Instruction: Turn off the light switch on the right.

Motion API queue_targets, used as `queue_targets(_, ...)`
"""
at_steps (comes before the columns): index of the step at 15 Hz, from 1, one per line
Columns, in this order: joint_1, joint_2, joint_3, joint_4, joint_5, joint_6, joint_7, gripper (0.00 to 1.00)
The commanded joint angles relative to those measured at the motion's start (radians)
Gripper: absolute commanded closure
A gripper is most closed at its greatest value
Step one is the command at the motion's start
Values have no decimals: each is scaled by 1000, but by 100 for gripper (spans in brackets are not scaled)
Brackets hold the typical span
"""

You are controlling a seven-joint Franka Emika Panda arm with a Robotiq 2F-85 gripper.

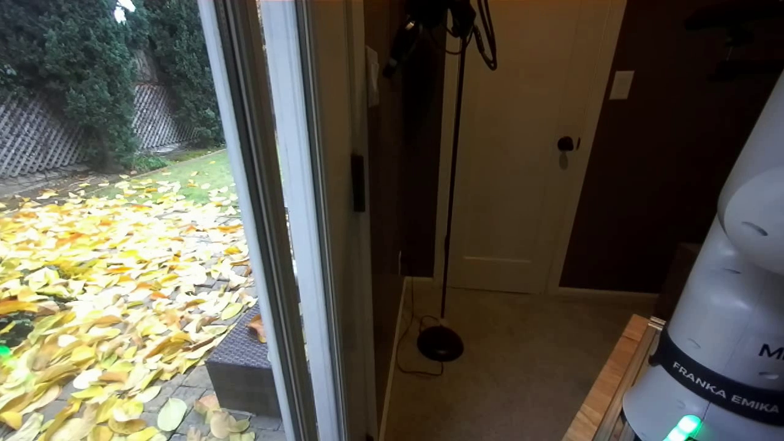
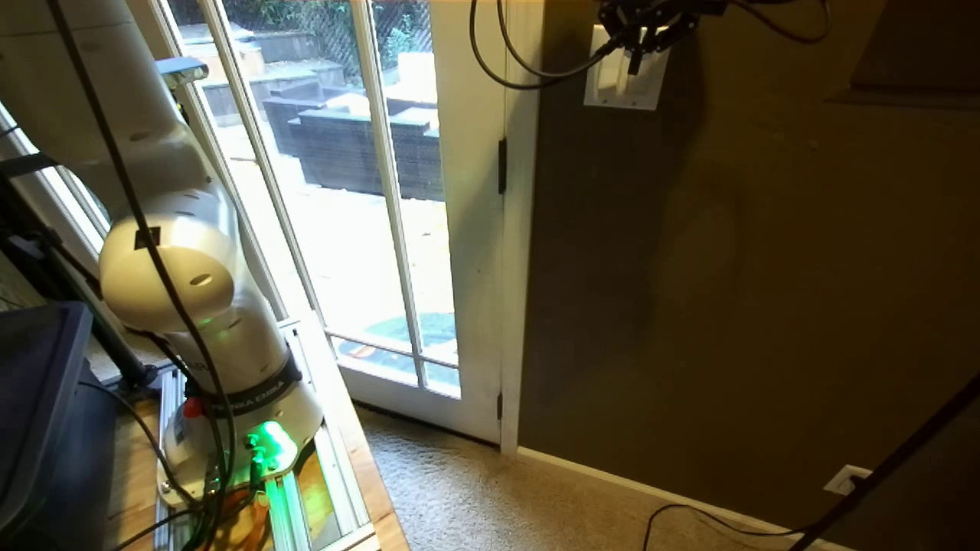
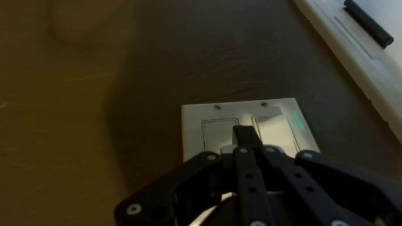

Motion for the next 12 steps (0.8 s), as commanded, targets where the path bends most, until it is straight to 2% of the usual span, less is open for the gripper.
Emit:
queue_targets(1,-18,-16,27,-20,38,34,-27,100)
queue_targets(12,-21,-19,35,-23,8,89,-69,100)
